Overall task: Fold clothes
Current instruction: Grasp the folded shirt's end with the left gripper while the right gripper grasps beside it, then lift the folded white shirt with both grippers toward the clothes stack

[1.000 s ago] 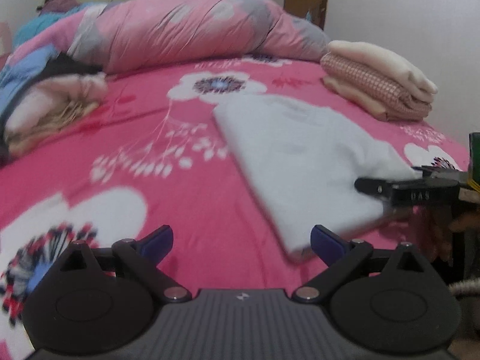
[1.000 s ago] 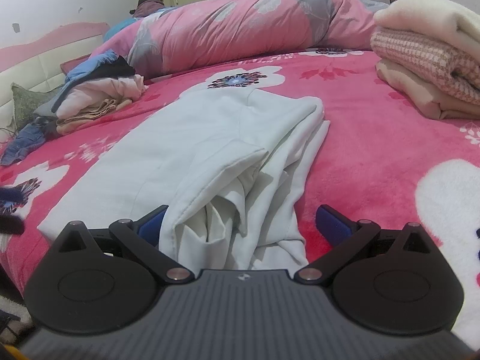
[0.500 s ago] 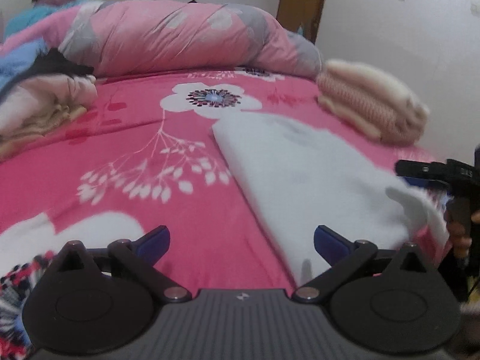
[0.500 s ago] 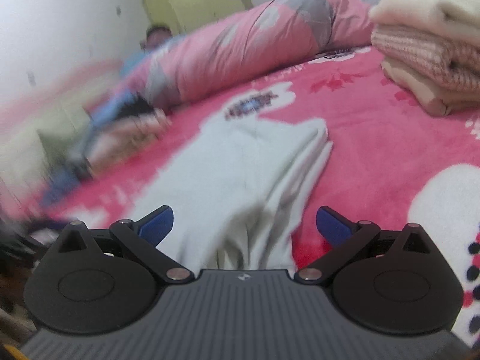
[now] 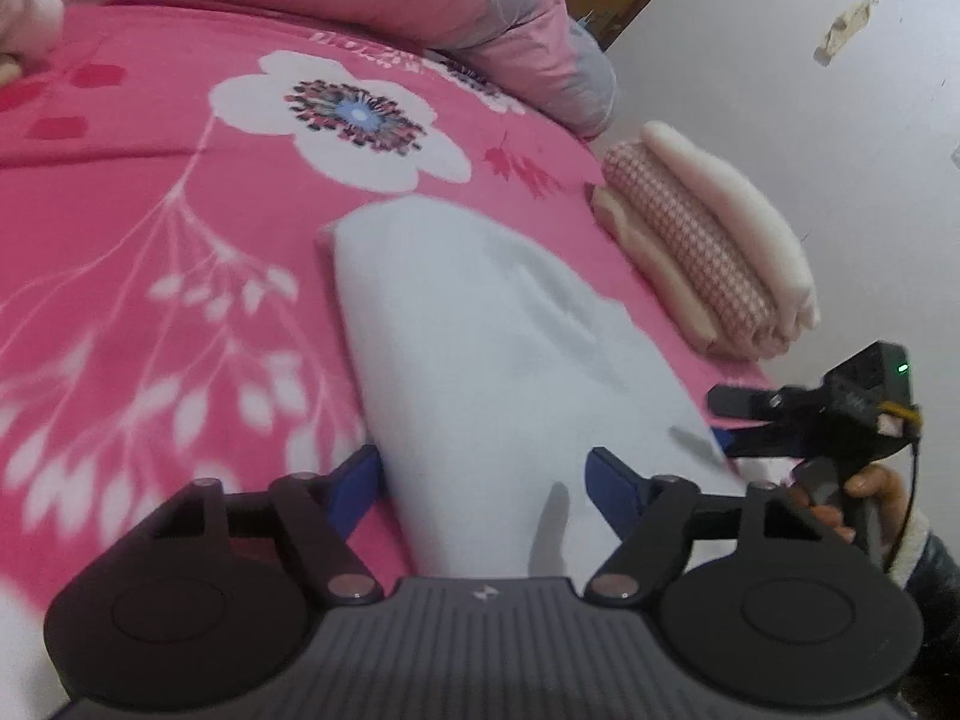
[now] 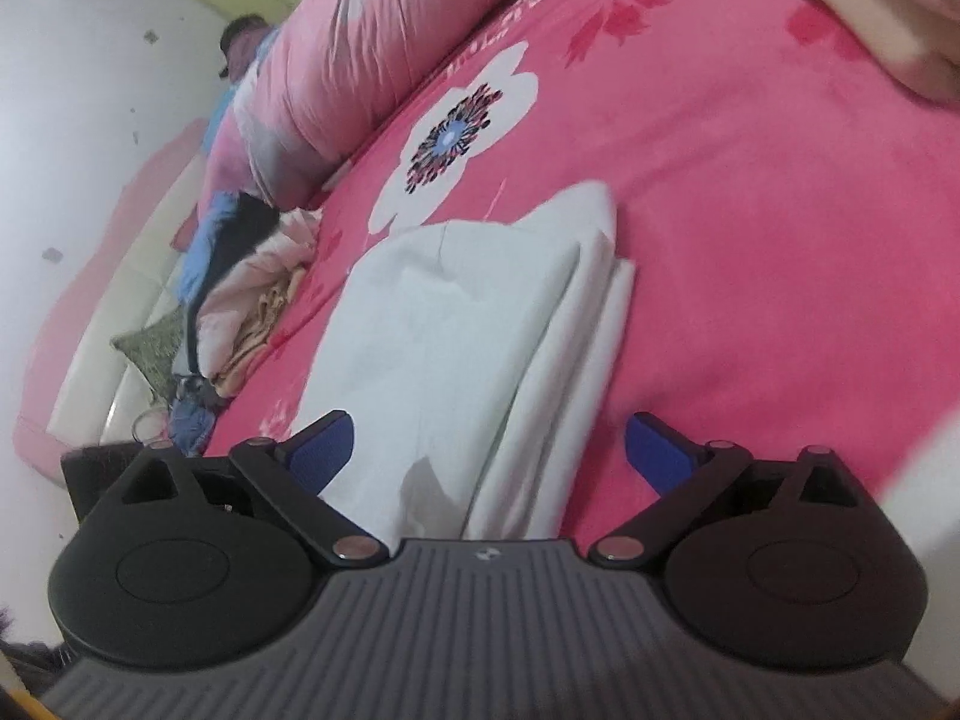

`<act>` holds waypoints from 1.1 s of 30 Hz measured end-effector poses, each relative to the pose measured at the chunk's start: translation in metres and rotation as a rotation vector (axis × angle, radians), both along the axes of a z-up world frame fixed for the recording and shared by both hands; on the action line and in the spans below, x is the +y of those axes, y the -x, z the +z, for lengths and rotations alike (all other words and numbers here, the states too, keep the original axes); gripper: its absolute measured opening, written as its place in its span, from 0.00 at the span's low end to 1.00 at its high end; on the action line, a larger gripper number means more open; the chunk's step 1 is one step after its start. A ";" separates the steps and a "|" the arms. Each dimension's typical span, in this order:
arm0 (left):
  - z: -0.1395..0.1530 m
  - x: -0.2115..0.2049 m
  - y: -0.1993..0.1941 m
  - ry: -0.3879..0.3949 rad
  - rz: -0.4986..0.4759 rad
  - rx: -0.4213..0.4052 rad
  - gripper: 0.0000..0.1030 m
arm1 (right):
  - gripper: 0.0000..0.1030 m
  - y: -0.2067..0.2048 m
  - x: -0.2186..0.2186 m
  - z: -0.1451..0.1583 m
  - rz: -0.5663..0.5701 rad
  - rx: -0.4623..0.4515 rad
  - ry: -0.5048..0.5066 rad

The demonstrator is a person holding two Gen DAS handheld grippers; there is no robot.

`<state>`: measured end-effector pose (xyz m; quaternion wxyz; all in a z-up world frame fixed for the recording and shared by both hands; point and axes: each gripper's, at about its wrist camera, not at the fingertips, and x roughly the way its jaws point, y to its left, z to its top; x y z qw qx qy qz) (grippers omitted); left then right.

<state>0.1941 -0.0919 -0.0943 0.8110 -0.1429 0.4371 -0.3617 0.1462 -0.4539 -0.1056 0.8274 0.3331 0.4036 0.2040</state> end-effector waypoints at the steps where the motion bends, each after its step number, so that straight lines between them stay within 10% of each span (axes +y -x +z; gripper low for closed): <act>1: -0.003 -0.001 -0.008 0.016 -0.002 0.007 0.64 | 0.91 -0.007 0.000 -0.001 0.012 0.004 -0.002; 6: -0.016 -0.002 -0.045 0.133 -0.012 0.060 0.58 | 0.89 -0.042 0.000 -0.004 0.070 0.021 -0.010; 10: -0.025 -0.003 -0.063 0.198 -0.012 0.083 0.51 | 0.60 -0.062 0.000 -0.008 0.109 0.001 -0.017; 22: -0.018 -0.021 -0.068 0.117 -0.002 -0.024 0.19 | 0.07 -0.093 0.021 -0.004 0.185 -0.032 0.064; 33: 0.056 -0.023 -0.013 0.114 0.014 -0.258 0.11 | 0.03 -0.045 0.039 0.073 0.141 -0.233 0.241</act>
